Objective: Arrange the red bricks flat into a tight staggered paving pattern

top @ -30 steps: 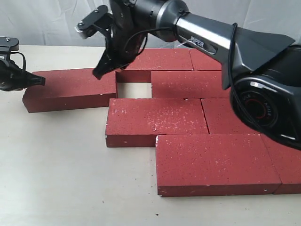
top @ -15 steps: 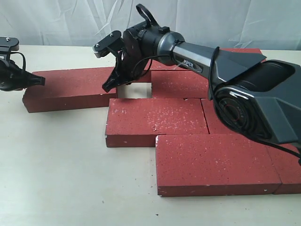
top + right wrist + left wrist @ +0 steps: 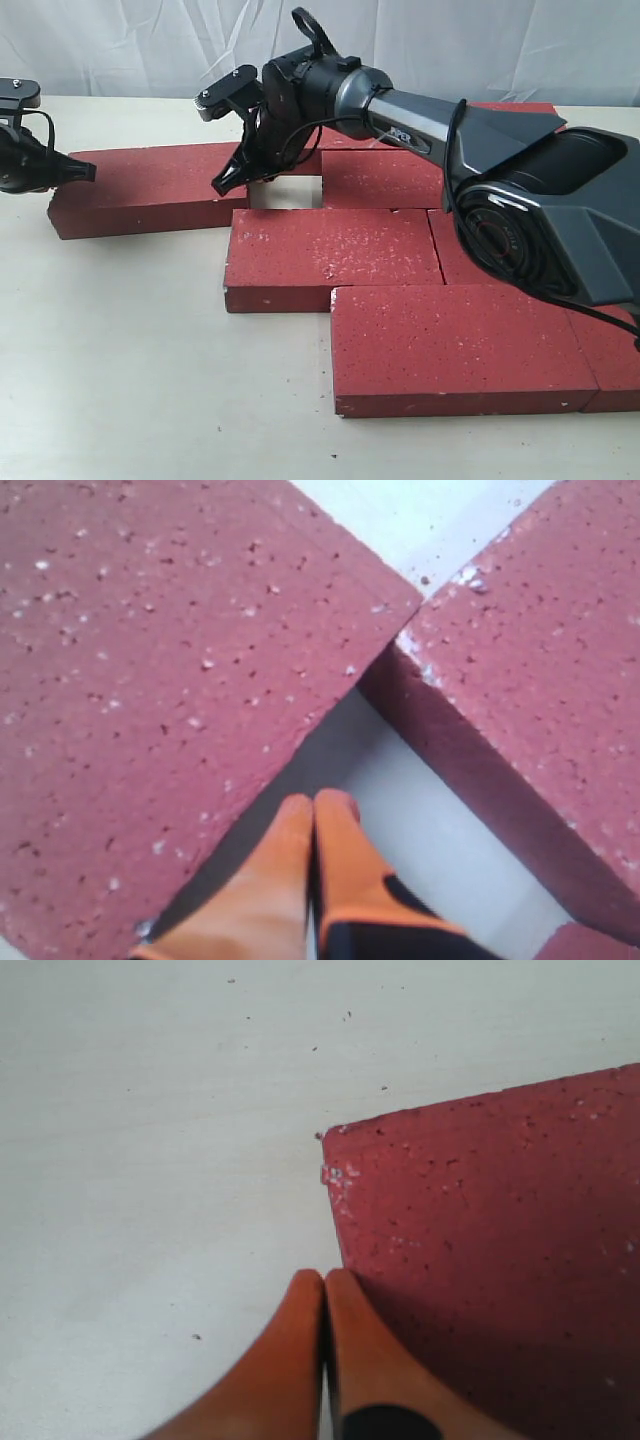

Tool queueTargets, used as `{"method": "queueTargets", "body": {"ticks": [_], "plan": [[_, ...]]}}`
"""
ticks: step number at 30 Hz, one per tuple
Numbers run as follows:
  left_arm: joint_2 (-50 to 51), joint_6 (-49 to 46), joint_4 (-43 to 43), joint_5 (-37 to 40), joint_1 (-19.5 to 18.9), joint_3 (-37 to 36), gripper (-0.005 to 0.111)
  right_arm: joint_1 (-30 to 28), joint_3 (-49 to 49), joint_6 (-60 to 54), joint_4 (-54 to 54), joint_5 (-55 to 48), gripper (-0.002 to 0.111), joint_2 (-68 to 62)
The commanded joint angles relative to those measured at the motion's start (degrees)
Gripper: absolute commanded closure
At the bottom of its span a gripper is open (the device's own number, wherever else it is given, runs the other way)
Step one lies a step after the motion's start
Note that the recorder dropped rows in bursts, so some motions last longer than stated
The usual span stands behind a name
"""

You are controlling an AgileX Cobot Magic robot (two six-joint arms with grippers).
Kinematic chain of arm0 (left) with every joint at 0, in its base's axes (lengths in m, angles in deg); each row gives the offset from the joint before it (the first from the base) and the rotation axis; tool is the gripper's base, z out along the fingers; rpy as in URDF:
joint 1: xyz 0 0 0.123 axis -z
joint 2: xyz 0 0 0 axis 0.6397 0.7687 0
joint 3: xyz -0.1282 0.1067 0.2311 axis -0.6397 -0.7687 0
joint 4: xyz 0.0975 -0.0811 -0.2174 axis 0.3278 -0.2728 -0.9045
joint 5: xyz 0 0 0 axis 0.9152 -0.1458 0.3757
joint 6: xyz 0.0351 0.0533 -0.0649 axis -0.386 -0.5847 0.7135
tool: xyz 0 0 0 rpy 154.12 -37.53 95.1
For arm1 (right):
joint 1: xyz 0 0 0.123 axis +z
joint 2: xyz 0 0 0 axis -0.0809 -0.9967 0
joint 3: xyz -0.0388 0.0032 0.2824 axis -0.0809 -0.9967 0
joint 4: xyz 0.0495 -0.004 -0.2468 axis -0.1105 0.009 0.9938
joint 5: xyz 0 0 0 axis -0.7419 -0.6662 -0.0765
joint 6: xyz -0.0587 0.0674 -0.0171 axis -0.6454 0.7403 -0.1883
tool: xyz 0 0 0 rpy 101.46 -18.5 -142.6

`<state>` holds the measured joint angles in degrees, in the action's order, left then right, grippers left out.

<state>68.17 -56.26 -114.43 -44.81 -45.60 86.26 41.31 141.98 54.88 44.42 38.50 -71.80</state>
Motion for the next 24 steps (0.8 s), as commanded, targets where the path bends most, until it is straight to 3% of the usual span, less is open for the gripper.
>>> {"method": "queueTargets", "body": {"ticks": [1,9,16,24], "plan": [[0.11,0.04,0.04,1.69,0.02,0.08,0.107,0.01,0.03,-0.09,-0.81,-2.93,0.109,0.23],[0.11,0.04,1.02,1.47,0.02,0.08,0.107,0.14,0.03,-2.73,-3.94,-5.36,0.109,2.78],[0.11,0.15,1.02,-0.88,0.02,0.08,0.107,-0.63,0.03,-0.12,3.15,-0.11,0.109,0.84],[0.11,2.28,-1.70,0.78,-4.34,0.08,0.107,-0.63,0.03,-0.12,-0.46,4.54,0.109,0.33]]}}
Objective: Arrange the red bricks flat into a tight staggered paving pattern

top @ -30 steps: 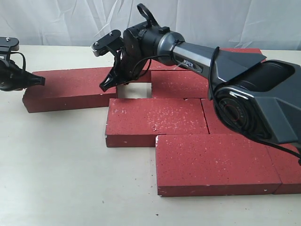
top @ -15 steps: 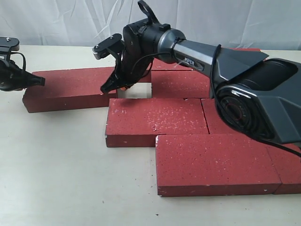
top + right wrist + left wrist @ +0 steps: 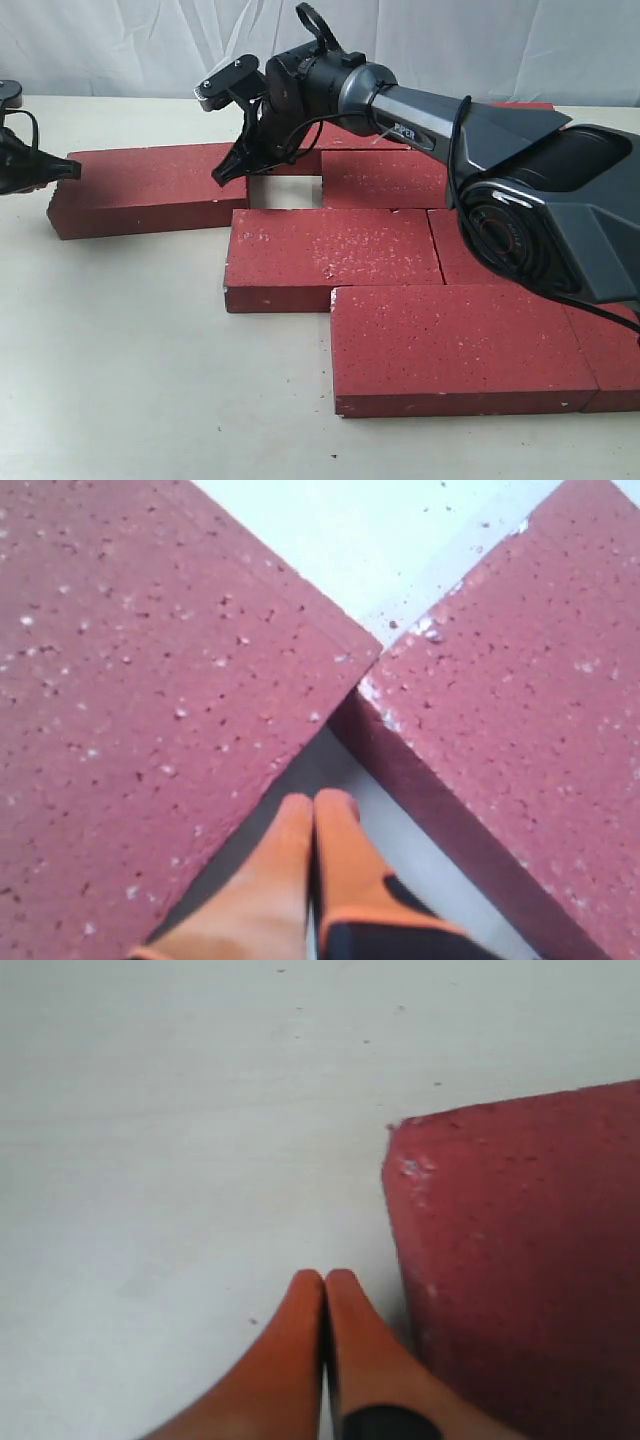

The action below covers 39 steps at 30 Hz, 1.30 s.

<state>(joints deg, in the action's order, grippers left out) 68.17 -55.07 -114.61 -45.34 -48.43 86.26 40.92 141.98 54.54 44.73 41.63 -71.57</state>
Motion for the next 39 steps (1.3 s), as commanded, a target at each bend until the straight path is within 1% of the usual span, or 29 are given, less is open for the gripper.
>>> {"method": "queueTargets", "body": {"ticks": [1,3,8,10,13,20,31,39], "plan": [[0.11,1.09,-1.20,1.31,-1.52,0.08,0.107,-0.23,0.03,0.22,-0.77,1.53,0.109,0.01],[0.11,1.09,-1.21,1.47,-1.52,0.08,0.107,-0.23,0.03,0.22,-0.77,1.68,0.109,-0.47],[0.11,1.09,-1.32,5.26,-1.52,0.08,0.107,-0.12,0.03,0.22,-1.12,1.40,0.109,-0.55],[0.11,0.66,-2.59,6.12,-1.52,0.08,0.107,-0.12,0.03,0.22,-1.61,0.76,0.109,-0.32],[0.11,0.27,-4.19,6.38,-1.52,0.08,0.107,-0.12,0.03,0.22,-1.72,-1.34,0.109,-0.12],[0.11,0.27,-4.63,6.65,-1.52,0.08,0.107,-0.12,0.03,0.05,-2.81,-5.49,0.109,0.38],[0.11,0.07,-5.33,7.03,-1.52,0.08,0.107,2.41,0.03,-1.32,-2.89,-6.43,0.109,1.64],[0.11,-0.12,-5.62,7.48,-1.52,0.08,0.107,2.50,0.03,-2.10,-0.79,-7.49,0.109,3.36]]}}
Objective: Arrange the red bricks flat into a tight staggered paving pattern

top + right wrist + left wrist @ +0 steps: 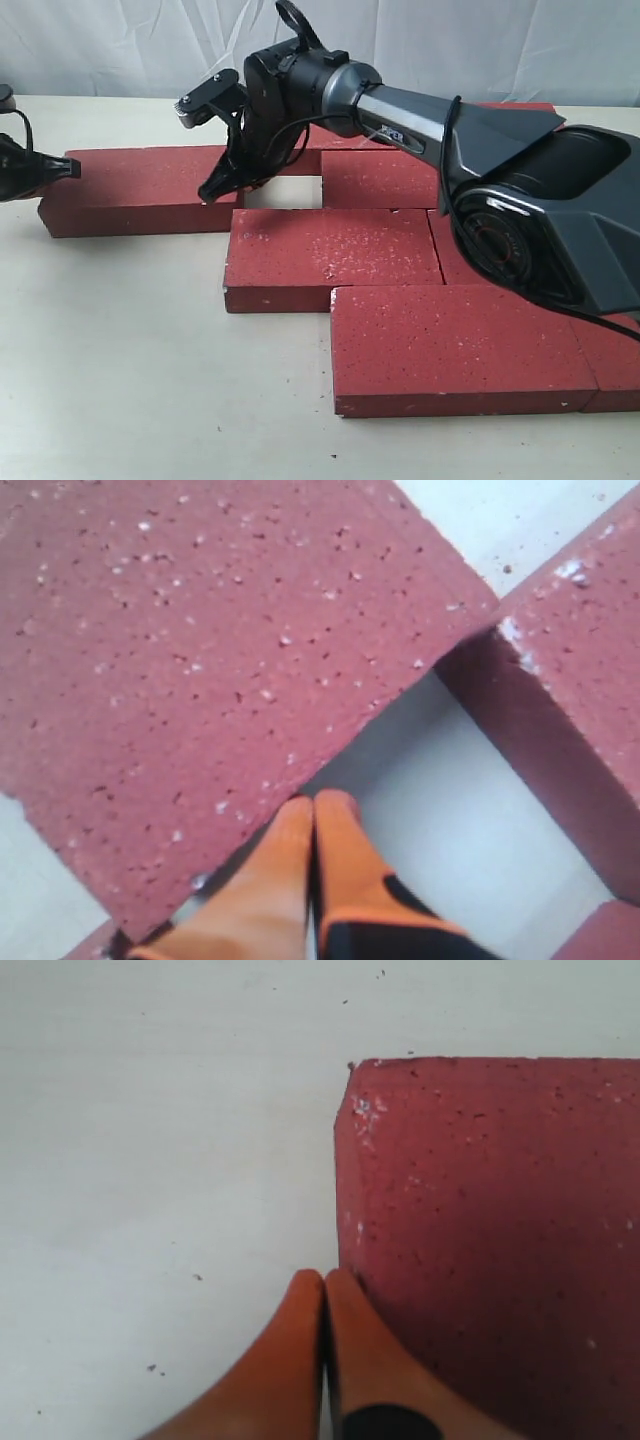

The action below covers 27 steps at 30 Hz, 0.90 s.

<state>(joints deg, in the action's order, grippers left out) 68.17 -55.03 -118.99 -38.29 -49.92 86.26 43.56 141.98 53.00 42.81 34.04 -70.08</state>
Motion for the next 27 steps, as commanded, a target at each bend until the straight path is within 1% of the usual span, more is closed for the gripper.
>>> {"method": "queueTargets", "body": {"ticks": [1,6,9,14,22,27], "plan": [[0.11,-0.16,-1.24,0.43,-0.03,0.08,0.107,-0.22,0.03,-0.56,1.41,0.27,0.109,1.89],[0.11,-0.16,-1.23,0.59,-0.03,0.08,0.107,-0.59,0.03,-0.56,2.80,1.88,0.109,0.87],[0.11,-0.16,-1.23,0.59,-0.03,0.08,0.107,-0.59,0.03,-0.13,6.22,2.77,0.109,-0.17],[0.11,-0.16,-1.23,0.59,-0.03,0.08,0.107,-0.59,0.03,4.65,13.59,4.49,0.109,-0.92],[0.11,-0.30,-1.23,0.58,-0.03,0.08,0.107,-0.59,0.03,5.16,11.02,11.85,0.109,-1.44],[0.11,-0.41,-1.23,0.58,-0.03,0.08,0.107,-0.59,0.03,5.42,11.02,12.57,0.109,-2.53]]}}
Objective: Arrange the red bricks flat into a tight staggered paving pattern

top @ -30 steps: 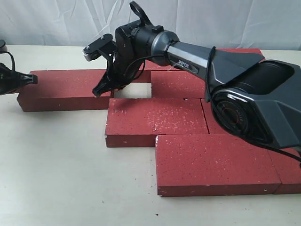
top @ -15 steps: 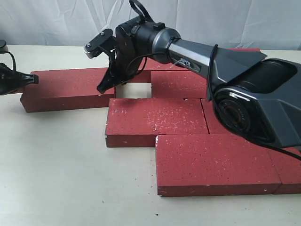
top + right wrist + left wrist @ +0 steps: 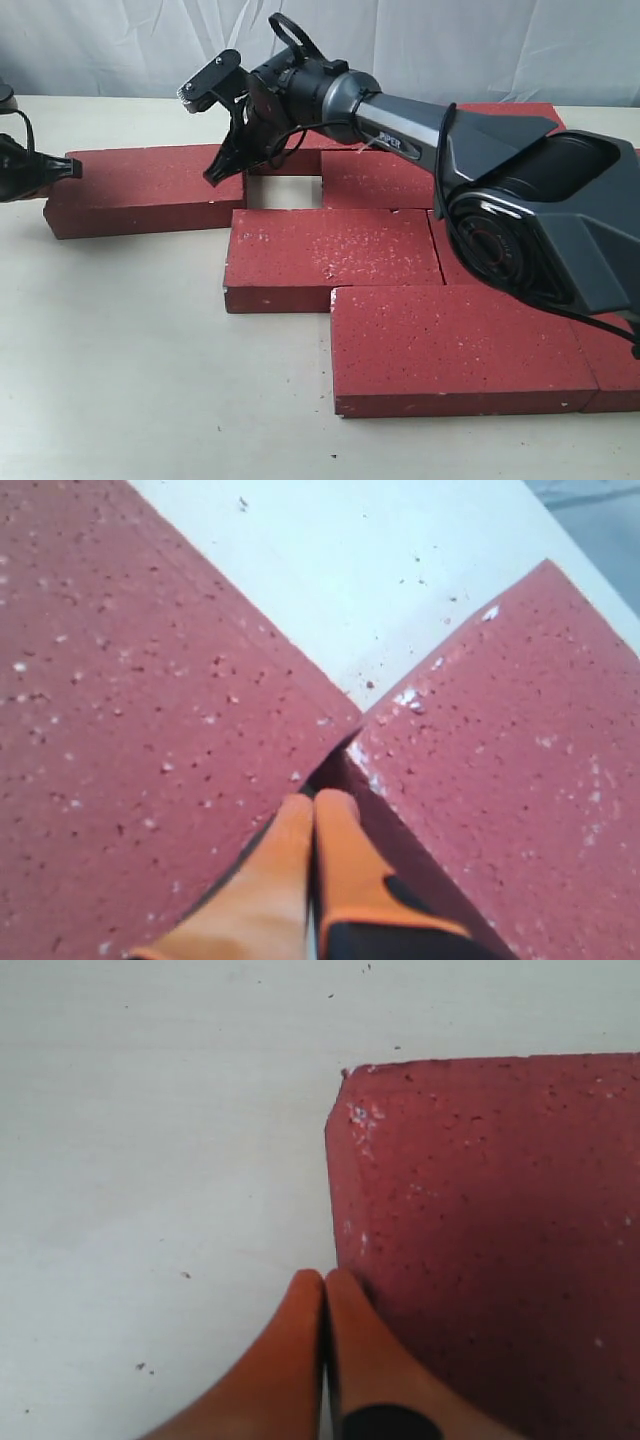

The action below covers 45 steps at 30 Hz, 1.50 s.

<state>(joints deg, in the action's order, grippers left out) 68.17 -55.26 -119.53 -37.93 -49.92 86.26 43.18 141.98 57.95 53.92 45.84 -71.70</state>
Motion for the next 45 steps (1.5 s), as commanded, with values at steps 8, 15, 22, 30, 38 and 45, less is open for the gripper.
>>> {"method": "queueTargets", "body": {"ticks": [8,15,22,30,38,45], "plan": [[0.11,-0.17,-0.69,0.46,-0.03,0.08,0.107,-0.50,0.03,3.06,0.15,0.87,0.109,-2.34],[0.11,-0.39,-0.69,0.44,-0.03,0.08,0.107,-0.50,0.03,3.23,-0.39,0.52,0.109,-2.34],[0.11,-0.95,-0.69,0.44,-0.03,0.08,0.107,0.25,0.03,3.23,-1.49,-4.24,0.109,-0.27],[0.11,-1.07,-0.69,0.44,-0.03,0.08,0.107,1.40,0.03,2.83,-2.13,-5.02,0.109,-0.24],[0.11,-1.05,-0.69,0.71,-0.03,0.08,0.107,1.51,0.03,2.72,-1.47,-8.90,0.109,-0.15],[0.11,-1.05,-0.88,1.24,-0.03,0.08,0.107,1.51,0.03,2.41,-1.41,-9.56,0.109,0.70]]}}
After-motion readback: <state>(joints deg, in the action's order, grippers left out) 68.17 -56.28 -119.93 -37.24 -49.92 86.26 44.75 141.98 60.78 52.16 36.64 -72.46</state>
